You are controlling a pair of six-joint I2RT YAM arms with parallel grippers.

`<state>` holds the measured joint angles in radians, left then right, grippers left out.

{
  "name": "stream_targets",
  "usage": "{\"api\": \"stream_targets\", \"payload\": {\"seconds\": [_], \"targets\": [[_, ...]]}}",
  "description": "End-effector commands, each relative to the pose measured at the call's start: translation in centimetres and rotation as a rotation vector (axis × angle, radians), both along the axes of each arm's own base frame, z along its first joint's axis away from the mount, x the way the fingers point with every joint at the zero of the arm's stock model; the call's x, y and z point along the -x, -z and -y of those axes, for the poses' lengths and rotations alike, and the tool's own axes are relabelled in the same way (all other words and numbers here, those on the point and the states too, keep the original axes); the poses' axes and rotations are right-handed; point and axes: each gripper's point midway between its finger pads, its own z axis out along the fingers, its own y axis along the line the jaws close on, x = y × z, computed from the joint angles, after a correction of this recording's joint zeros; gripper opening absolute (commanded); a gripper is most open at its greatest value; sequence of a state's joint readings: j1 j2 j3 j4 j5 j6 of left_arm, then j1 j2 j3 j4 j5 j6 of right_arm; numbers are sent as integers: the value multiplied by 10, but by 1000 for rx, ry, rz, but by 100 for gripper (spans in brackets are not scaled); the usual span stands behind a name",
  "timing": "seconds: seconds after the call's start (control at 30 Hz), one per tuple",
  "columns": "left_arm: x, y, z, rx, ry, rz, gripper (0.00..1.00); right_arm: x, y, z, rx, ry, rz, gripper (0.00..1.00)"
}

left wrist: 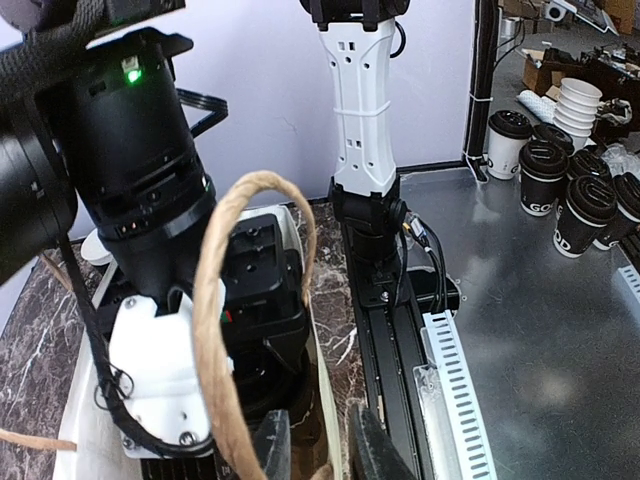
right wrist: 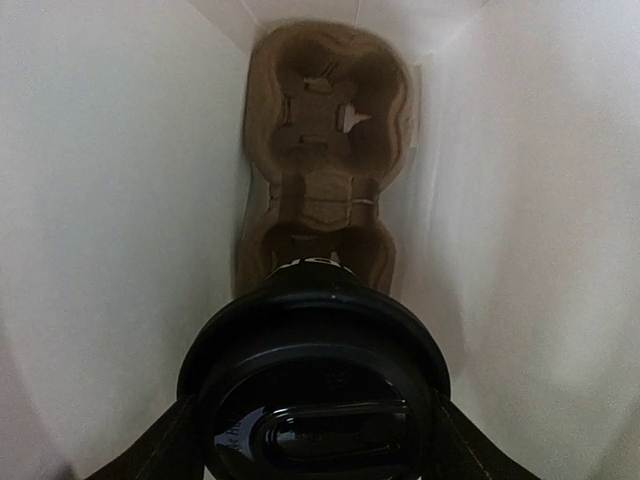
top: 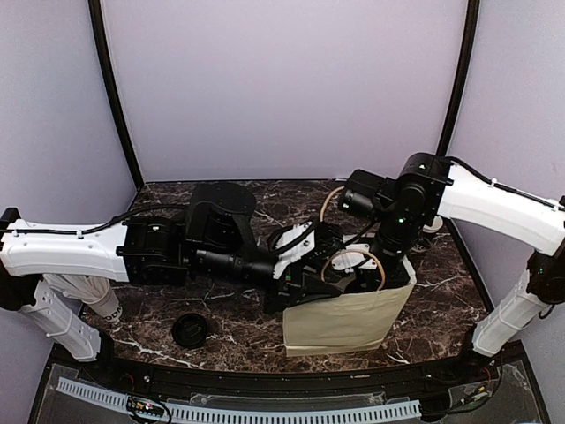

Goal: Pack the takeout coffee

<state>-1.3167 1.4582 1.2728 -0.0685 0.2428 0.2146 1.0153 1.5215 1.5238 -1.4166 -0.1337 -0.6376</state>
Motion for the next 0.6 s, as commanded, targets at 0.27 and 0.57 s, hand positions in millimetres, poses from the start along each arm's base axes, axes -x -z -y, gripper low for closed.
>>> {"api": "stream_targets", "payload": {"seconds": [0.27, 0.57], "targets": [[7, -13, -7, 54, 23, 16, 25, 8, 42, 11, 103, -23, -52, 43], [6, -12, -10, 57, 10, 12, 25, -2, 65, 16, 164, -22, -16, 42]]}}
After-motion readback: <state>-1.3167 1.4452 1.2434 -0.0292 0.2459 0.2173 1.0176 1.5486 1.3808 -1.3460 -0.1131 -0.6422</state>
